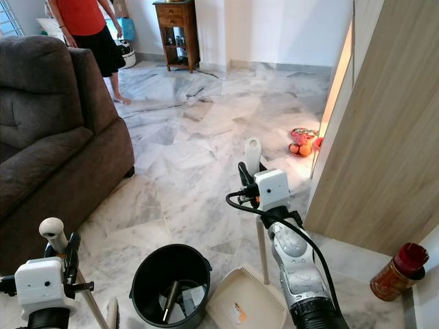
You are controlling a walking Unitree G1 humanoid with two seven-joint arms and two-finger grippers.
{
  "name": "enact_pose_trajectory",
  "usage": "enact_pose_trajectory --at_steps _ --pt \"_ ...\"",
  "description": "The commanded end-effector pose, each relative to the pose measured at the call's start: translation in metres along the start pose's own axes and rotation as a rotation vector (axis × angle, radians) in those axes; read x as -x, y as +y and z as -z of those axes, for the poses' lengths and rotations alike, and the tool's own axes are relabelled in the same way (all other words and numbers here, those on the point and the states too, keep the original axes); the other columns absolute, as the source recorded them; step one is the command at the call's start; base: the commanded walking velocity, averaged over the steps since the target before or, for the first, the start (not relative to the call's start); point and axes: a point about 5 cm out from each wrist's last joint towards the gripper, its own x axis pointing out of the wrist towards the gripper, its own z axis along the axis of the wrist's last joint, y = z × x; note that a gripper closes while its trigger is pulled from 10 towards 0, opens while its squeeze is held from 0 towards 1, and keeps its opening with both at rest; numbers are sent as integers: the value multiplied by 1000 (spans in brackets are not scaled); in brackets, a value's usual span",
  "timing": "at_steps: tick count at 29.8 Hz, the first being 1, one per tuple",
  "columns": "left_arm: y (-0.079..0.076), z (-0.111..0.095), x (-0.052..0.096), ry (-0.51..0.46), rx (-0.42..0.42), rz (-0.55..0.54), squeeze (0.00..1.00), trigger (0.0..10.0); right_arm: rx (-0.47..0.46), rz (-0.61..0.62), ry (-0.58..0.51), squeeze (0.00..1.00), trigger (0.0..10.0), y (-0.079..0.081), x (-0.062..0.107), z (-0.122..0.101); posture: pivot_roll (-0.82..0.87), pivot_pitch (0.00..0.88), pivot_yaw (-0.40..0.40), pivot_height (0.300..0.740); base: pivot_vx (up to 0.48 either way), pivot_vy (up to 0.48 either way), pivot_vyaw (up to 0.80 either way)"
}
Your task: Sweep floor
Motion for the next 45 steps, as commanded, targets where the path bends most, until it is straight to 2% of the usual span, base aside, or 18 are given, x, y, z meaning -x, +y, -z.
enact_pose_trajectory --at_steps 1,41,45 --pt "4 -6 -2 -28 -7 -23 0 10000 -6 -11 -71 0 10000 3 -8 -17 -25 0 88 740 -289 0 0" --pt "2 -3 -5 -31 -1 -18 0 10000 -37 -30 -67 0 10000 13 -15 -18 -39 0 81 740 -294 0 0" --pt "2 -3 -5 -32 -1 -18 0 10000 -46 -34 -68 0 10000 15 -15 -18 -38 0 82 740 -294 0 -764"
